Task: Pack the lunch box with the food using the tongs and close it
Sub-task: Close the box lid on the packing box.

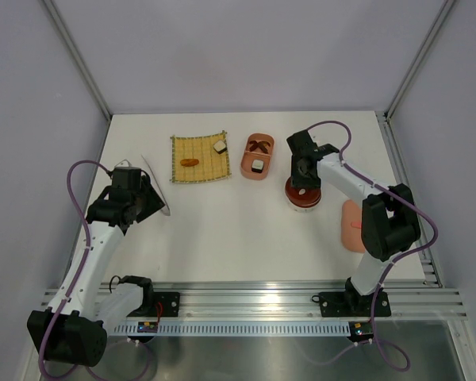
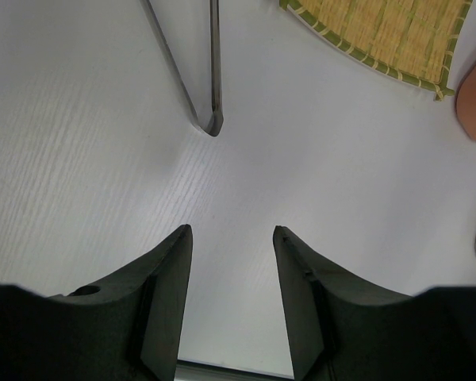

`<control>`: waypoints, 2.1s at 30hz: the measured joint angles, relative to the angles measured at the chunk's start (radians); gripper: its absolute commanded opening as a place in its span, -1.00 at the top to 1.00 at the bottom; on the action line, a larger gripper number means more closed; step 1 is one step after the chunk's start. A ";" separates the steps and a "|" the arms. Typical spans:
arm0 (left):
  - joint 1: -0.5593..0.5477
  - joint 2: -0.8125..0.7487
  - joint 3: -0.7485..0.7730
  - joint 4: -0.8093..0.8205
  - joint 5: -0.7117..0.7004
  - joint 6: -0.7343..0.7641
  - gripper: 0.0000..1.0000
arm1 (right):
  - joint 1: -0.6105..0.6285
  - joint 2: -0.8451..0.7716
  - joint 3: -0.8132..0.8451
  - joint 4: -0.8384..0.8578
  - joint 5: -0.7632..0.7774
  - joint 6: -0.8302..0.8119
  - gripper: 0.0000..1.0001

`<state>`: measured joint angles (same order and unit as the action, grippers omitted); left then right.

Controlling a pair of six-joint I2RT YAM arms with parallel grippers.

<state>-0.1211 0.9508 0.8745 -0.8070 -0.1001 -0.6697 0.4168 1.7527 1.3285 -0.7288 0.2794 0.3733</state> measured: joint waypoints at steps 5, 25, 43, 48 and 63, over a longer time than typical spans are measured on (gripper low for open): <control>0.000 0.000 0.000 0.000 0.000 0.000 0.03 | -0.001 0.000 -0.006 0.018 0.011 0.000 0.74; 0.000 0.000 0.000 0.000 0.001 0.000 0.03 | -0.019 -0.037 -0.072 0.095 0.017 0.012 0.77; 0.000 0.011 0.000 0.009 0.011 0.000 0.03 | -0.023 -0.164 -0.241 0.187 0.027 0.024 0.78; 0.000 0.012 0.000 0.015 0.013 0.000 0.03 | -0.023 -0.169 -0.265 0.237 0.044 0.026 0.79; 0.000 0.022 0.000 0.021 0.028 0.000 0.04 | -0.024 -0.283 -0.346 0.298 0.069 0.024 0.78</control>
<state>-0.1211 0.9726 0.8742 -0.7856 -0.0719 -0.6697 0.3931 1.4696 0.9821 -0.4305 0.3485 0.3977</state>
